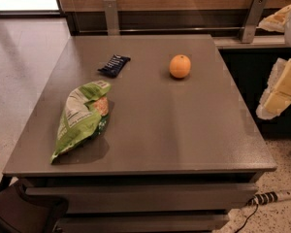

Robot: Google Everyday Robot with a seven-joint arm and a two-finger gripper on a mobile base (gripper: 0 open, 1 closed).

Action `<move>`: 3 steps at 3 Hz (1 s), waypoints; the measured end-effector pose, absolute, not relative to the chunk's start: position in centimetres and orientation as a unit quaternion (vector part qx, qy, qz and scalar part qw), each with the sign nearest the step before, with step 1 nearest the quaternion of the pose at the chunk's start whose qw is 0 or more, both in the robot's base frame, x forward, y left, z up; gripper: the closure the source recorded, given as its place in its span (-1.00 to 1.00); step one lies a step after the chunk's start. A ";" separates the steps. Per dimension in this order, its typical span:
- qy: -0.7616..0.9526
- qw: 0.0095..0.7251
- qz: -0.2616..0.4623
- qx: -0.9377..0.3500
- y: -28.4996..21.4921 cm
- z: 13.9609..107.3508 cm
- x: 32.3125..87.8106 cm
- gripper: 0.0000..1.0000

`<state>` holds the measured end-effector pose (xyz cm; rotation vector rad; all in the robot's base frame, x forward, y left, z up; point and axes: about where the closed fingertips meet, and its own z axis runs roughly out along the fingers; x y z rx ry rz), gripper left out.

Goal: Pick green rice chip bag

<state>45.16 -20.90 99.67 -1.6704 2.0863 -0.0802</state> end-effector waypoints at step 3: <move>0.524 0.363 -0.081 -0.766 -6.5 99.9 52.5 -1.00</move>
Offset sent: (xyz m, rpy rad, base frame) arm 0.0970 0.1859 0.0084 -0.0441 -0.4202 0.6794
